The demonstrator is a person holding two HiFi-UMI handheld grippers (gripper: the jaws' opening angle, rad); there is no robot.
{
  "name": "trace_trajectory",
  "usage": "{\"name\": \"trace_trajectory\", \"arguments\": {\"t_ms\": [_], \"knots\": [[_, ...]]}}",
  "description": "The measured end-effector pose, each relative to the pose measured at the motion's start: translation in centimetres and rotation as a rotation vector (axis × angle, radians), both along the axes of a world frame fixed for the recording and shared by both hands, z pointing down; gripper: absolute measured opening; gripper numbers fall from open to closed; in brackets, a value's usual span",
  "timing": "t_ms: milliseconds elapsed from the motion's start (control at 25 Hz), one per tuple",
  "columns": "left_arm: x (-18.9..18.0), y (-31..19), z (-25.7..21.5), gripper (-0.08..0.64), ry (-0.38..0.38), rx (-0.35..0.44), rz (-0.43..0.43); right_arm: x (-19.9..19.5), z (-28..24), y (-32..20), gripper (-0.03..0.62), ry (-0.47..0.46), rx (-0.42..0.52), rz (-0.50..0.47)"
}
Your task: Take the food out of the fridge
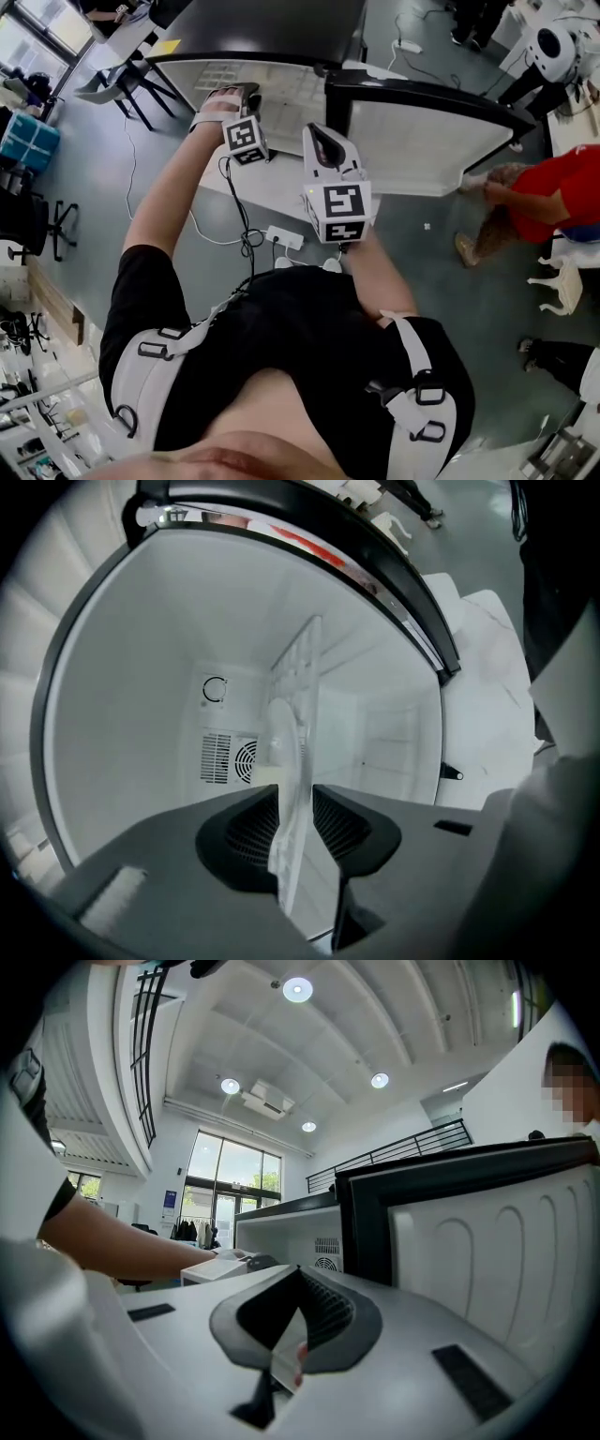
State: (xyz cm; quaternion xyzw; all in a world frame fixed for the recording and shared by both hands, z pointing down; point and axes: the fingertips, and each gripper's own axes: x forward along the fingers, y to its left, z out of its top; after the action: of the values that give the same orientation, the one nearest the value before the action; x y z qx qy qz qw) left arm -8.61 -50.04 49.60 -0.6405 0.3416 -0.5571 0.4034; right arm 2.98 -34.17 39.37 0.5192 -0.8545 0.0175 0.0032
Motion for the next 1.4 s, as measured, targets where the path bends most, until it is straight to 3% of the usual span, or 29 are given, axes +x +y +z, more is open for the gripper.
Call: {"name": "trace_trajectory", "arguments": {"t_ms": [160, 240, 360, 400, 680, 840, 1200, 1400], "knots": [[-0.5, -0.8, 0.6, 0.097, -0.115, 0.029, 0.001, 0.3, 0.4, 0.0, 0.008, 0.005, -0.01, 0.006], [-0.5, -0.5, 0.5, 0.079, -0.13, 0.042, 0.005, 0.5, 0.5, 0.1, 0.008, 0.004, -0.014, 0.008], [-0.5, 0.4, -0.1, 0.062, -0.114, 0.065, 0.002, 0.4, 0.9, 0.0, 0.008, 0.003, -0.026, 0.003], [-0.5, 0.7, -0.5, 0.023, -0.107, 0.08, 0.004, 0.3, 1.0, -0.1, 0.008, 0.002, -0.03, -0.002], [-1.0, 3.2, -0.5, 0.021, -0.067, 0.056, -0.024, -1.5, 1.0, -0.3, 0.008, 0.013, -0.024, -0.04], [-1.9, 4.3, -1.0, 0.021, -0.049, 0.094, -0.061, -2.5, 0.9, -0.4, 0.008, 0.015, -0.017, -0.069], [-6.2, 8.3, -4.7, 0.021, -0.043, 0.215, -0.175, -5.2, 1.4, -0.9, 0.008, 0.006, -0.015, -0.119], [-9.1, 11.6, -5.6, 0.021, -0.035, 0.217, -0.237, -7.4, 2.1, -1.2, 0.008, -0.003, -0.009, -0.161]]}}
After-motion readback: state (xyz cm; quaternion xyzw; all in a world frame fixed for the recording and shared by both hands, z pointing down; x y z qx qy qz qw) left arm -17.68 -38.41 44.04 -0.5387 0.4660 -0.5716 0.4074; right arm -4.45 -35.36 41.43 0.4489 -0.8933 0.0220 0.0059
